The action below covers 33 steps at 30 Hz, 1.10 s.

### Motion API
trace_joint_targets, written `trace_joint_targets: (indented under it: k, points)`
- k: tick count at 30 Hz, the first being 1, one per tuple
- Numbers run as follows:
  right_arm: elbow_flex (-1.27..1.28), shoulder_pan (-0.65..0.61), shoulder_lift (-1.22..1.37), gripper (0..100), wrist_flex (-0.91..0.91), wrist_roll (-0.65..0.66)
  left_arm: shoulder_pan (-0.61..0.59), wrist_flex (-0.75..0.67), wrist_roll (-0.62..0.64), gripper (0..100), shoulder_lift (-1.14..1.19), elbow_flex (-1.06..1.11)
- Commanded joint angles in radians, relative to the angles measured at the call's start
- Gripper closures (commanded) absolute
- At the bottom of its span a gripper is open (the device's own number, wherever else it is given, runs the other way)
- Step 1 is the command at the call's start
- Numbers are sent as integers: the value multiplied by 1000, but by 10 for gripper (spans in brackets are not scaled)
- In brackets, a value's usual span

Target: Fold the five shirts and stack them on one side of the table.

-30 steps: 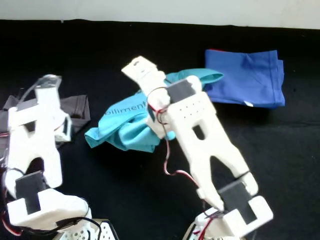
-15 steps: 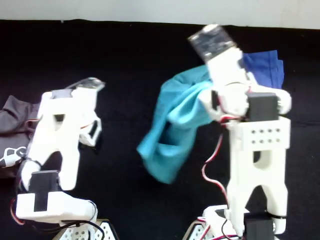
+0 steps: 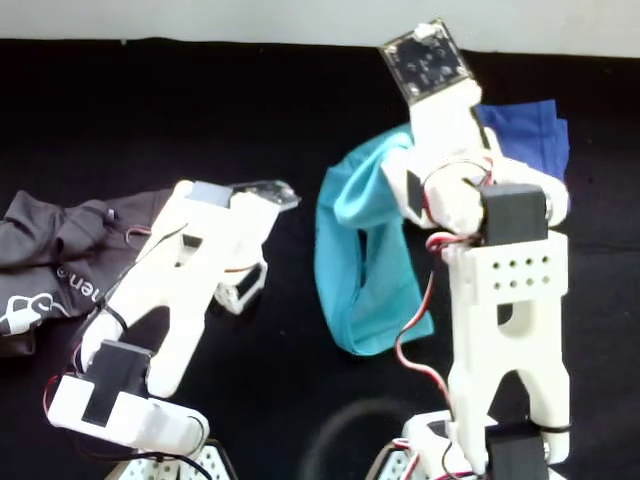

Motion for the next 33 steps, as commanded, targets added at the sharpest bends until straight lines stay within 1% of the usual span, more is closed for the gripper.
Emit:
trace_joint_targets:
  k: [1,3,6,10,14,16,19,24,26,33]
  points:
    - [-51,19,2,993,-31,-5,18,-3,-3,850,-8,-88]
    - [-13,54,4,993,-31,23,39,3,15,850,-10,-147]
    - [76,125,4,993,-53,51,85,-5,117,846,-2,-226]
    - [191,246,2,993,-139,57,203,-87,199,845,-1,-242]
    - [274,335,1,993,-173,109,298,-175,210,845,21,-242]
    - [292,371,1,993,-173,132,328,-207,210,845,77,-248]
    - [300,410,-1,993,-173,132,364,-239,210,845,205,-265]
    - [302,441,1,993,-168,132,415,-238,212,849,364,-394]
    - [302,441,1,993,-165,132,429,-232,252,848,389,-433]
    - [302,438,1,993,-165,132,444,-91,374,845,407,-567]
